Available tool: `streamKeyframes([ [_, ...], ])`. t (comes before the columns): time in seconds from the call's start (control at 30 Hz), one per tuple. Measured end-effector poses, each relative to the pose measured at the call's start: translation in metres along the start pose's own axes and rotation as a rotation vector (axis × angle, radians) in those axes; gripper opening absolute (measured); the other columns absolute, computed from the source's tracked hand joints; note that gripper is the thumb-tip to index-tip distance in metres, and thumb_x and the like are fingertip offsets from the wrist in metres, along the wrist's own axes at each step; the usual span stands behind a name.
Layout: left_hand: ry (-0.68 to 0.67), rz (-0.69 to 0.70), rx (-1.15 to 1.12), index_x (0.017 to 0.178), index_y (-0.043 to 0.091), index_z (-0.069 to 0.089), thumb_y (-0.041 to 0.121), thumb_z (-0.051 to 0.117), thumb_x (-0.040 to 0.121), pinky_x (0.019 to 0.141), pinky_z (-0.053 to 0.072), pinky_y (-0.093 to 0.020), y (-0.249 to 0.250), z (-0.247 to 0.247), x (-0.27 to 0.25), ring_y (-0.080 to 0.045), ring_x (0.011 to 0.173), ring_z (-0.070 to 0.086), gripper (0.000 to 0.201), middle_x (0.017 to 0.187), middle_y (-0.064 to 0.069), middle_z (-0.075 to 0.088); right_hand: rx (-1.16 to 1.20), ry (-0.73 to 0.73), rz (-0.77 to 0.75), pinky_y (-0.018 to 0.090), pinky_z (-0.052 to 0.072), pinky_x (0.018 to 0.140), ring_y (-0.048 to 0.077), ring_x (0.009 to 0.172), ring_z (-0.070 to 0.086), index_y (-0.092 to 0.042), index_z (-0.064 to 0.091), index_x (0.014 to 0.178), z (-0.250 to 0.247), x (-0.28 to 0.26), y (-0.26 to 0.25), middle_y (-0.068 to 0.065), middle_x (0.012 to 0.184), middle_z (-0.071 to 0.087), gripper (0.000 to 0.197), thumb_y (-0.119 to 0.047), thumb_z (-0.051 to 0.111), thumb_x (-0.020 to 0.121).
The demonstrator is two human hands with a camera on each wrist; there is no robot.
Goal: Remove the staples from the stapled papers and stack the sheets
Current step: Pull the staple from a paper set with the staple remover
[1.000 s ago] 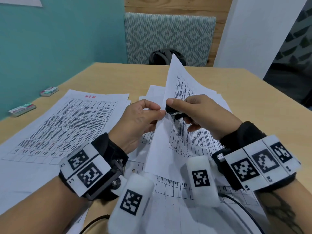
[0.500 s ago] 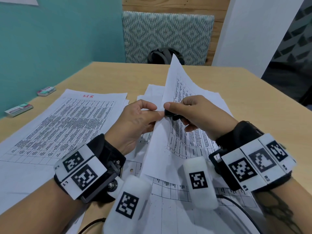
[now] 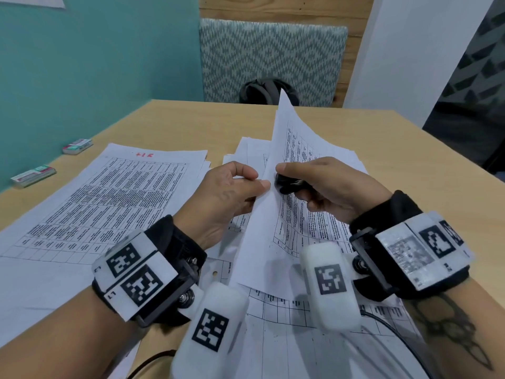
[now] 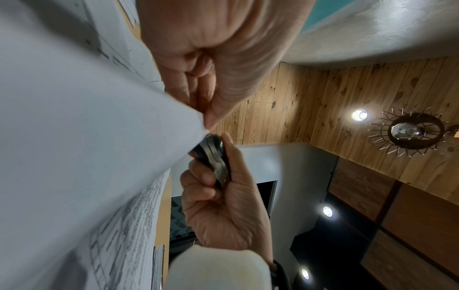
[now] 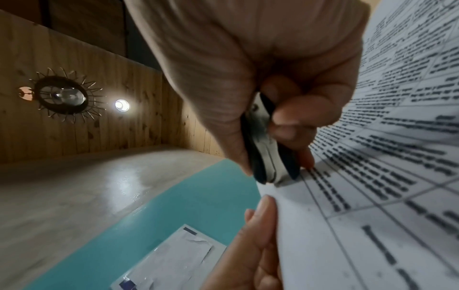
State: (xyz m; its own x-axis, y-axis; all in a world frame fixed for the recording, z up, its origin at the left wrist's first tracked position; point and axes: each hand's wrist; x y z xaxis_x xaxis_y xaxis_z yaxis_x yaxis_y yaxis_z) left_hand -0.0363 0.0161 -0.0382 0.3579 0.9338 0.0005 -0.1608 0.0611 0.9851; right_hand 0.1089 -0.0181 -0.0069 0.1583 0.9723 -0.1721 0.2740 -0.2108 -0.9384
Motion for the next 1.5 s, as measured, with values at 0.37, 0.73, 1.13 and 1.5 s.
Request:
streamKeyframes([
  [0.37, -0.056, -0.053, 0.061, 0.086, 0.014, 0.053, -0.003, 0.069, 0.073, 0.044, 0.044, -0.014, 0.003, -0.002, -0.001, -0.006, 0.048, 0.059, 0.027, 0.076, -0.005, 0.059, -0.147, -0.022, -0.145, 0.013, 0.026, 0.037, 0.002, 0.037, 0.033, -0.006, 0.068, 0.073, -0.002, -0.001, -0.003, 0.005, 0.061, 0.057, 0.025, -0.028, 0.064, 0.084],
  [0.73, 0.025, -0.104, 0.089, 0.083, 0.016, 0.045, -0.004, 0.067, 0.074, 0.059, 0.039, -0.024, 0.003, 0.002, 0.0, -0.017, 0.068, 0.055, 0.031, 0.076, -0.006, 0.058, -0.416, 0.141, -0.23, 0.025, 0.025, 0.047, 0.011, 0.045, 0.035, 0.004, 0.066, 0.078, 0.011, -0.007, -0.009, 0.005, 0.06, 0.052, 0.033, -0.029, 0.068, 0.078],
  [1.13, 0.055, -0.171, 0.107, 0.095, 0.011, 0.052, -0.006, 0.059, 0.079, 0.052, 0.046, -0.021, -0.002, -0.005, 0.006, -0.013, 0.056, 0.056, 0.024, 0.076, -0.004, 0.058, -0.568, 0.292, -0.183, 0.025, 0.025, 0.044, 0.016, 0.048, 0.037, 0.002, 0.066, 0.075, -0.004, -0.01, -0.01, 0.005, 0.059, 0.053, 0.032, -0.03, 0.065, 0.079],
  [1.5, -0.015, -0.174, 0.058, 0.11, -0.001, 0.059, -0.001, 0.058, 0.083, 0.09, 0.047, -0.046, -0.004, -0.001, 0.005, -0.03, 0.088, 0.062, 0.027, 0.11, -0.022, 0.065, -0.202, 0.156, -0.112, 0.017, 0.035, 0.043, 0.005, 0.043, 0.043, -0.017, 0.073, 0.081, -0.019, -0.003, -0.008, 0.003, 0.077, 0.066, 0.034, -0.045, 0.056, 0.088],
])
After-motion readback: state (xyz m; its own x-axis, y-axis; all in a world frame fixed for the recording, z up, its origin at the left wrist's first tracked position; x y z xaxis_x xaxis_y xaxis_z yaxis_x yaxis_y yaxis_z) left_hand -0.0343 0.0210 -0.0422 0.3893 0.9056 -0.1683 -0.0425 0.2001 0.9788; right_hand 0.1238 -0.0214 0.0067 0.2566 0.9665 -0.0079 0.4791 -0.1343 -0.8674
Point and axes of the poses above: each hand's wrist, its own x-axis towards the middle knuckle, its own z-axis out of the palm, y = z × x
